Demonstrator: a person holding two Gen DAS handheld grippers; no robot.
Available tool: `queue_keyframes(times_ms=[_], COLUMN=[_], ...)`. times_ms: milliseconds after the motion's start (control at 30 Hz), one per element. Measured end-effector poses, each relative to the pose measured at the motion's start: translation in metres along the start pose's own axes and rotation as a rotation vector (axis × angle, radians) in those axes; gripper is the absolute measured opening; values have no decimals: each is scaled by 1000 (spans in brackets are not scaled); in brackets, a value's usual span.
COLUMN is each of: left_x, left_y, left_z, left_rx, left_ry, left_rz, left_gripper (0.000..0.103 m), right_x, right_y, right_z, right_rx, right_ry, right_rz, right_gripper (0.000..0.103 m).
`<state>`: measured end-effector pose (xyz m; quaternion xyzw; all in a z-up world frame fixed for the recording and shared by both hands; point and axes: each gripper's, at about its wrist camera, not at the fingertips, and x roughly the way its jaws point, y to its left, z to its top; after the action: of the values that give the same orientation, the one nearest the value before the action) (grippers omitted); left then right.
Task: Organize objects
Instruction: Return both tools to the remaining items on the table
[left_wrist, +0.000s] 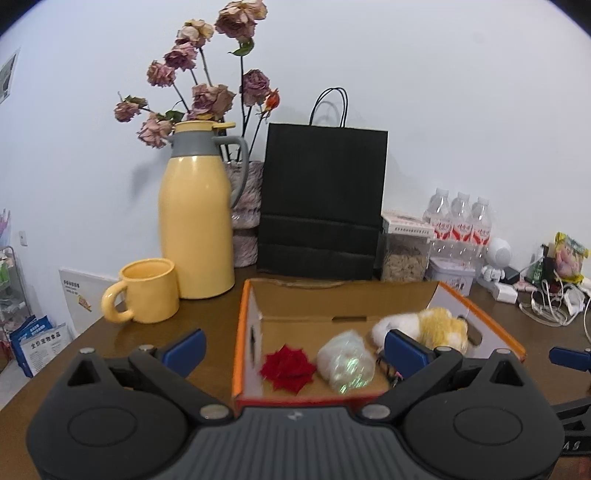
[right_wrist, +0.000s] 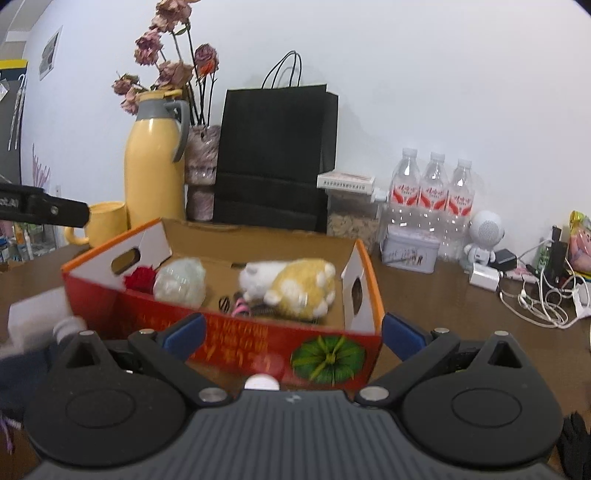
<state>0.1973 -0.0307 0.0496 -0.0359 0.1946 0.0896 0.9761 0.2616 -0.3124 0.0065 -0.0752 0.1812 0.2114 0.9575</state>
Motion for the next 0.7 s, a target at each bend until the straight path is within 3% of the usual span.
queue_keyframes(times_ms=[333,700], left_x=[-33,-64], left_y=[35,89], left_z=[-35,-59], left_rx=[28,-20], left_ry=[56,92], left_rz=[39,108], left_gripper=[103,103], right_x=[-23,-27], right_y=[0,0], right_z=[-36,-52], right_rx=[33,46], right_ry=[41,96], right_rz=[-25,-60], right_gripper=[103,103])
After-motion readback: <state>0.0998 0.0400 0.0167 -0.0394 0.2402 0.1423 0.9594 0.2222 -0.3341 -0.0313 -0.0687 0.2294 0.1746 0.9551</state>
